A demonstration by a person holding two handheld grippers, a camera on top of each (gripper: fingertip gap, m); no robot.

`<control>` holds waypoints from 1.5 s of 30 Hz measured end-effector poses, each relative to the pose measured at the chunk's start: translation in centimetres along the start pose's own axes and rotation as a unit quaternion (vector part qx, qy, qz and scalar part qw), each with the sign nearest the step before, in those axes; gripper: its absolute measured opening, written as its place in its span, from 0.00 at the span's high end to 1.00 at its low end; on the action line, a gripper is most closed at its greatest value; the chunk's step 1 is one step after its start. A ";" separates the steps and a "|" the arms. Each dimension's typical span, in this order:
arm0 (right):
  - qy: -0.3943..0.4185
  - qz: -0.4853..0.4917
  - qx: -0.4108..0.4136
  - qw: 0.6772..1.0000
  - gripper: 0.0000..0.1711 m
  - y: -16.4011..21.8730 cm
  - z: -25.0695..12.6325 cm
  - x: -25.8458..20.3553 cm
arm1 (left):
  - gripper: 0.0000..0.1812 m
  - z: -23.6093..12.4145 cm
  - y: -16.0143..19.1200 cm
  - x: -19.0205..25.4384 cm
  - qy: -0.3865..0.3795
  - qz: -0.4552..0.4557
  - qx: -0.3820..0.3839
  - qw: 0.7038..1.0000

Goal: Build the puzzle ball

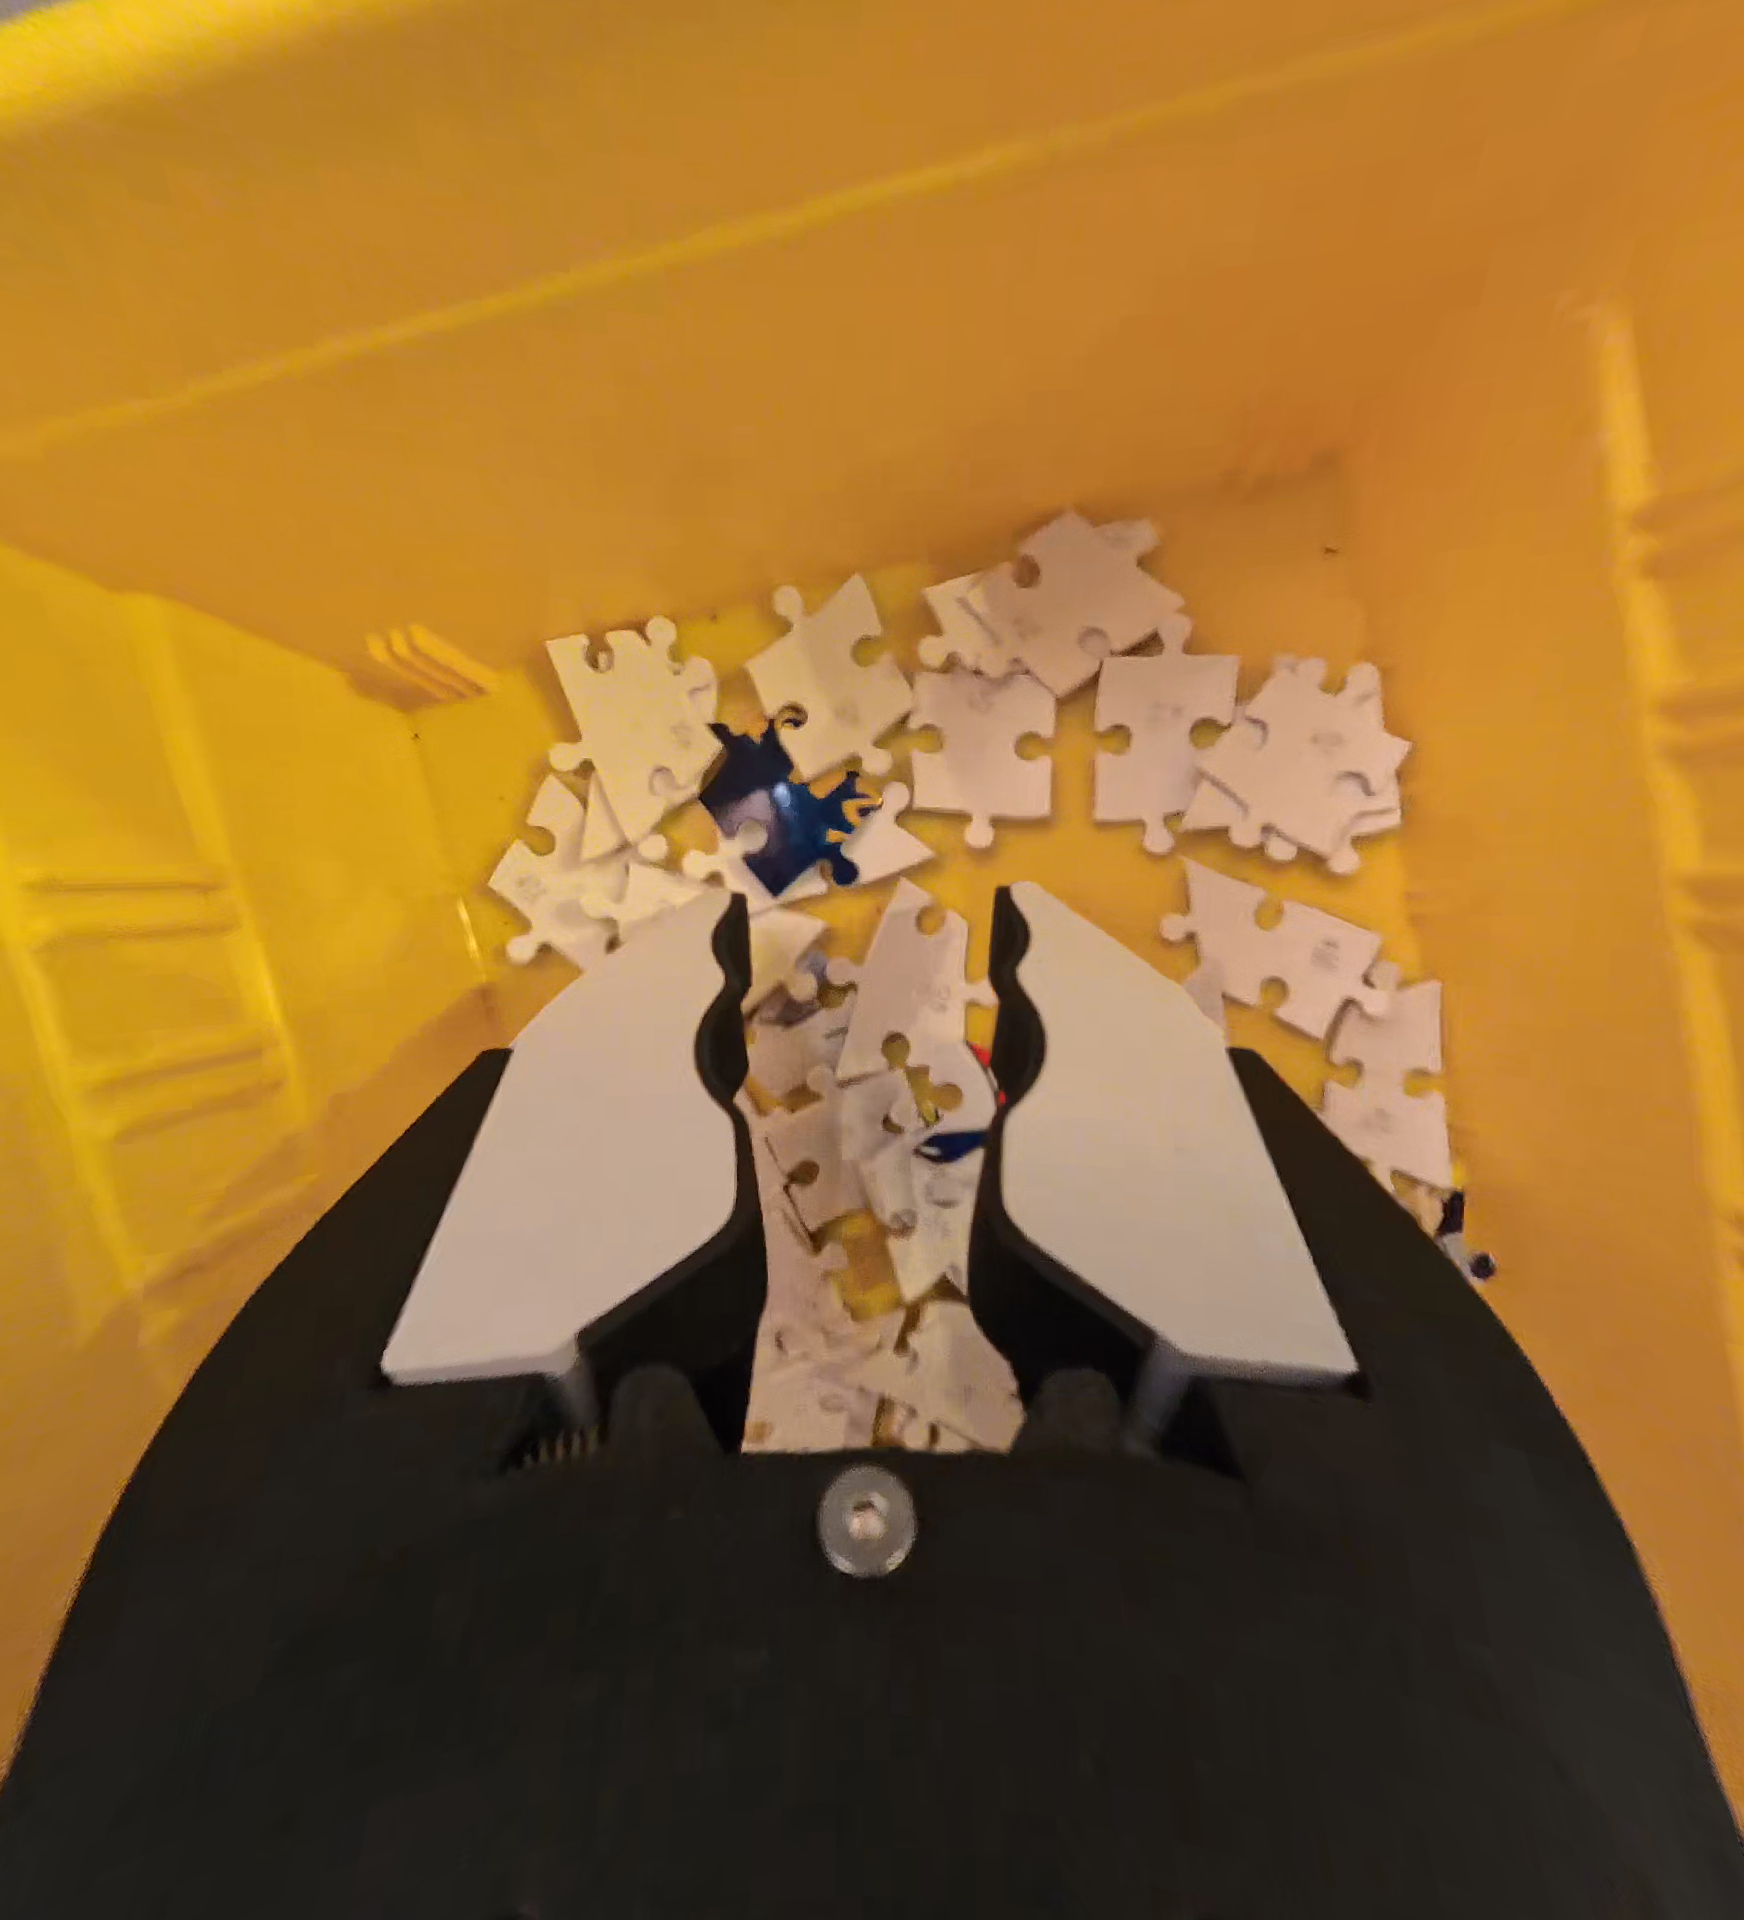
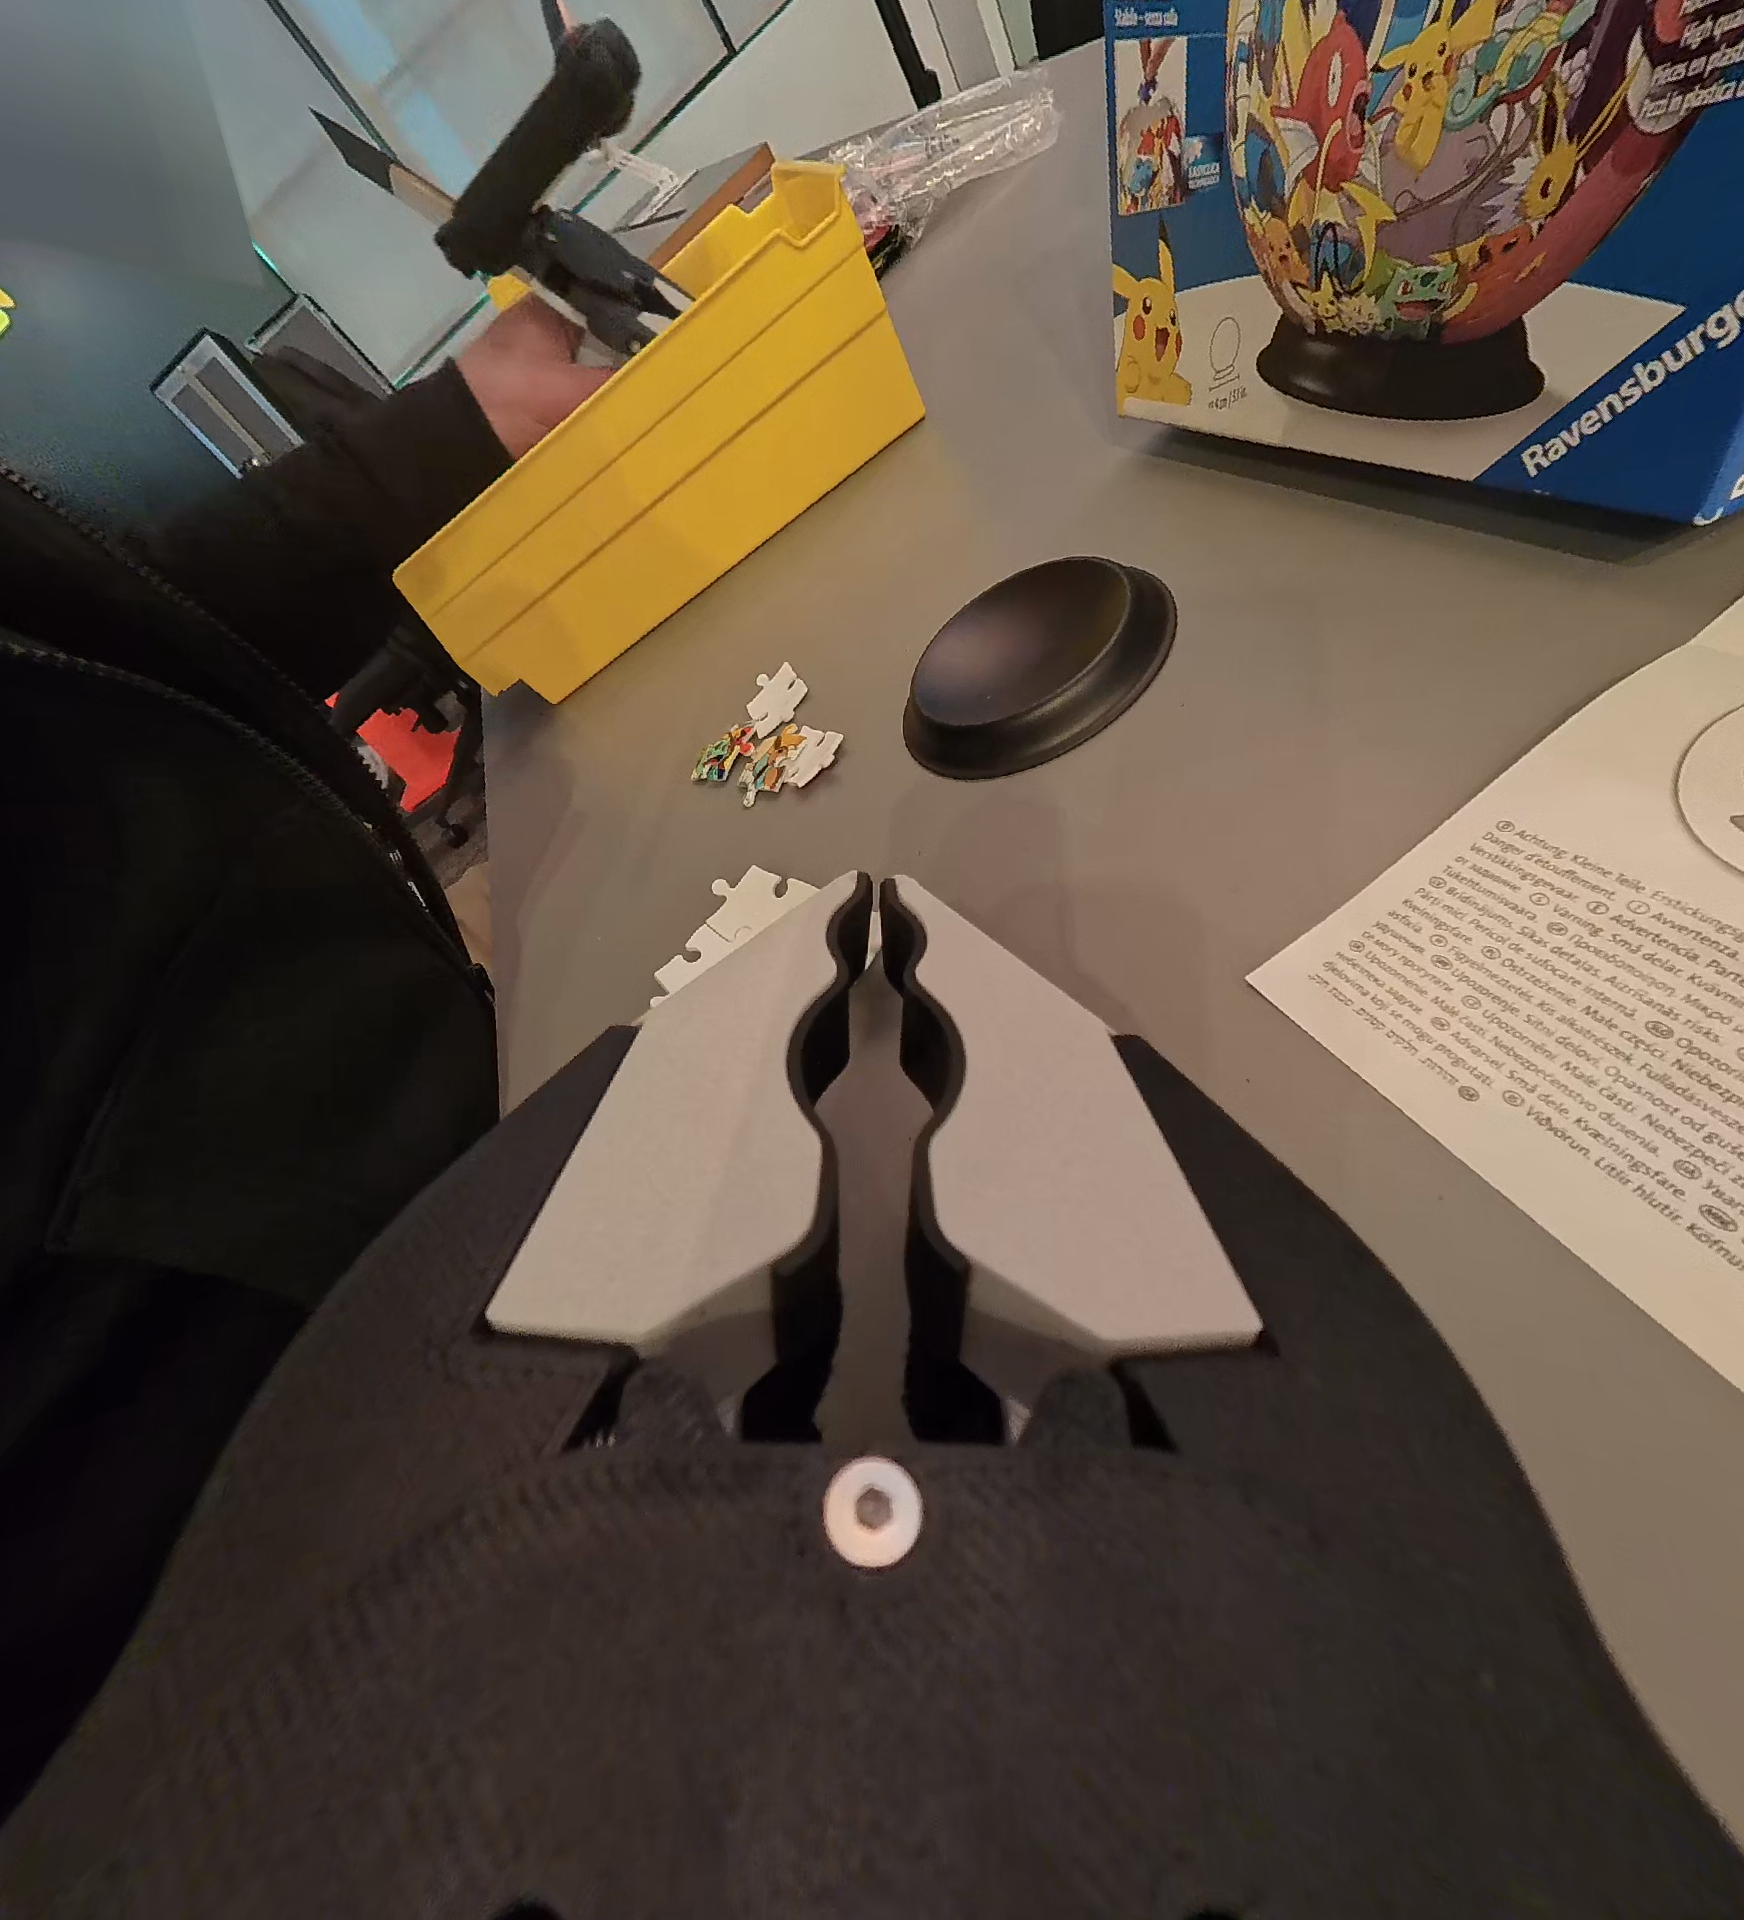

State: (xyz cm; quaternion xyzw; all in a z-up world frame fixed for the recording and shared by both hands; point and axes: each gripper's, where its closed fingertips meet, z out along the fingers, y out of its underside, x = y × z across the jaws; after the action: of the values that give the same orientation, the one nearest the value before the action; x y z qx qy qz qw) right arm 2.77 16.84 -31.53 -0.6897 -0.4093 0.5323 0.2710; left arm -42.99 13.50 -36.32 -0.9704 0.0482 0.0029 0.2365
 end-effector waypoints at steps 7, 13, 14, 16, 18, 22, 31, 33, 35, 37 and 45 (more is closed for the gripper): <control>-0.001 0.002 0.002 1.000 1.00 -0.1 -0.1 0.0 | 0.80 1.8 -0.5 -1.3 -0.022 -0.019 -0.014 0.999; -0.001 0.003 0.003 1.000 1.00 -0.1 0.0 0.0 | 0.90 1.1 -1.0 -1.1 -0.026 -0.007 0.006 1.000; -0.001 0.003 0.003 1.000 1.00 -0.1 0.0 0.0 | 0.91 0.9 -1.0 -1.2 -0.024 -0.013 0.013 1.000; -0.001 0.003 0.002 1.000 1.00 -0.1 0.0 0.0 | 0.92 0.6 -1.1 -1.3 -0.017 -0.025 0.023 0.999; -0.001 0.003 0.002 1.000 1.00 -0.1 0.0 0.0 | 0.94 0.2 -1.3 -1.5 -0.011 -0.033 0.039 0.999; -0.001 0.003 0.002 1.000 1.00 -0.1 0.0 0.0 | 0.97 -1.2 -2.1 -1.1 0.044 -0.074 0.091 0.992; -0.001 0.004 0.002 1.000 1.00 -0.1 0.0 0.1 | 0.97 -1.7 -1.8 -1.0 0.110 -0.143 0.114 0.977; -0.001 0.004 0.002 1.000 1.00 -0.1 0.0 0.1 | 0.97 -1.4 -1.7 -1.0 0.113 -0.146 0.105 0.977; -0.001 0.004 0.002 1.000 1.00 -0.1 -0.1 0.1 | 0.97 -0.9 -1.4 -1.1 0.108 -0.148 0.090 0.979; -0.001 0.004 0.002 1.000 1.00 -0.1 -0.1 0.1 | 0.97 -0.8 -1.6 -1.2 0.104 -0.140 0.089 0.981; -0.003 0.005 0.003 1.000 1.00 -0.1 -0.1 0.0 | 0.93 -1.1 -2.1 0.5 0.119 -0.084 0.078 0.986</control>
State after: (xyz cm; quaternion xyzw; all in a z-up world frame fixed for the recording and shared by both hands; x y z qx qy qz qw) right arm 2.87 16.91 -31.46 -0.6893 -0.4051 0.5367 0.2697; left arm -42.33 14.80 -34.37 -0.9431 -0.0056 -0.1365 0.3033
